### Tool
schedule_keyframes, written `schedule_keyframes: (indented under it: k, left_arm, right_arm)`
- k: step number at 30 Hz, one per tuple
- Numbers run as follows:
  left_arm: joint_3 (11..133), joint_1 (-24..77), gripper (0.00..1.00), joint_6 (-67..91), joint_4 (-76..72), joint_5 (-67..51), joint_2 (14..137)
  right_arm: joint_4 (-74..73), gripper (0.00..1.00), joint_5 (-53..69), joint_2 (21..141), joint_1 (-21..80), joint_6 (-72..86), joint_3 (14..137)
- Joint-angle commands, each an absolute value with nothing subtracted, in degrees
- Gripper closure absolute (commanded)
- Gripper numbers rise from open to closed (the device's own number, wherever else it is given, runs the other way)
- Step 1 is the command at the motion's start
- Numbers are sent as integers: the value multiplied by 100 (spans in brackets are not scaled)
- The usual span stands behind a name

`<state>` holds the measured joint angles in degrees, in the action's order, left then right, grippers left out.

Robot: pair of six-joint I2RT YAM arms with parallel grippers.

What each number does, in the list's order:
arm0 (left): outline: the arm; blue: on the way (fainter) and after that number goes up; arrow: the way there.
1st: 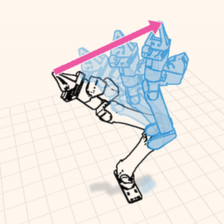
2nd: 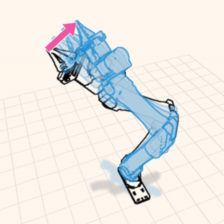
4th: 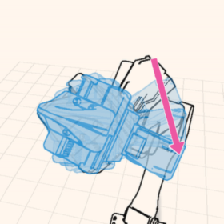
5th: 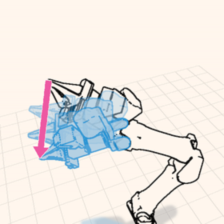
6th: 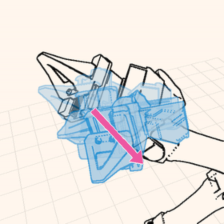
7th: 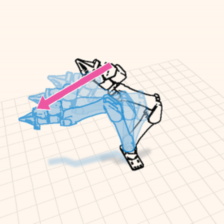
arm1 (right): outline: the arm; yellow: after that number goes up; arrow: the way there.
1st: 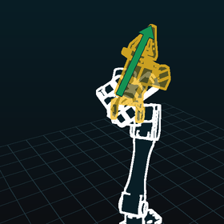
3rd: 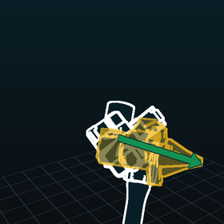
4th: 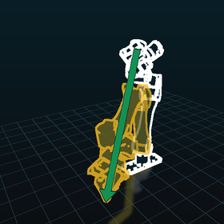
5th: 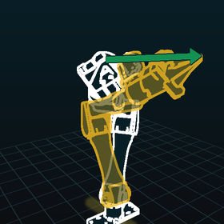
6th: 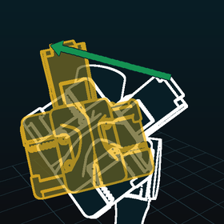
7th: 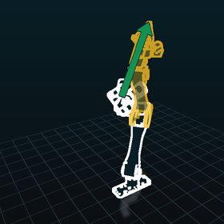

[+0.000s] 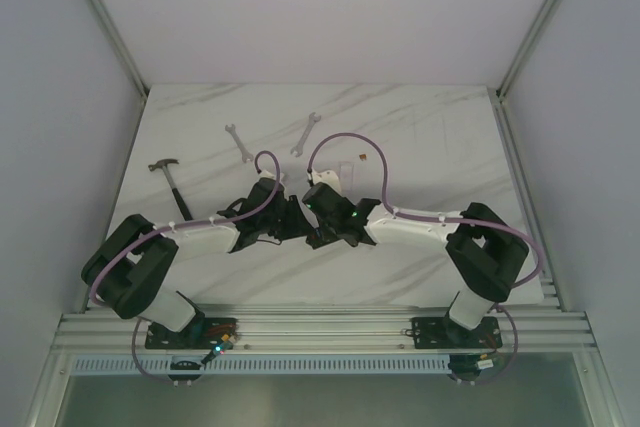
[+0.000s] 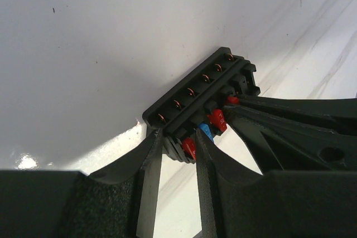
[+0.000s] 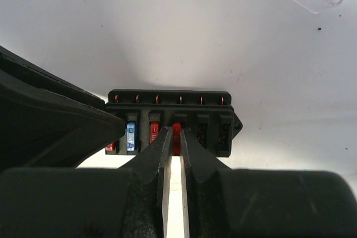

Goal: Snap on the fuse box
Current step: Install the fuse at the fuse box base.

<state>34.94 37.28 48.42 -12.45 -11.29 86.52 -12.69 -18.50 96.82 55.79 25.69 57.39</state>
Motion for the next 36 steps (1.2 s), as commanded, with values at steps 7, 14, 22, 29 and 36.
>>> schedule_keyframes:
  k: [7, 14, 22, 29, 36]
  left_arm:
    - [3392, 3703, 64, 4751, -826, -949, 8791]
    - [3375, 3701, 64, 4755, -817, -948, 8764]
    - [3366, 3694, 64, 4755, -809, -940, 8749]
    - [3326, 3696, 64, 4771, -809, -924, 8736]
    - [3295, 3692, 64, 4782, -809, -913, 8701]
  right_arm:
    - [-2437, 100, -1904, 9869, 5259, 2621, 5161]
    - [-2468, 100, -1637, 10031, 5256, 2479, 5350]
    - [-2753, 100, -1503, 10562, 5268, 2466, 5452]
    - [-3109, 100, -1501, 11035, 5273, 2585, 5552]
    - [-3379, 100, -1602, 11472, 5375, 2528, 5663]
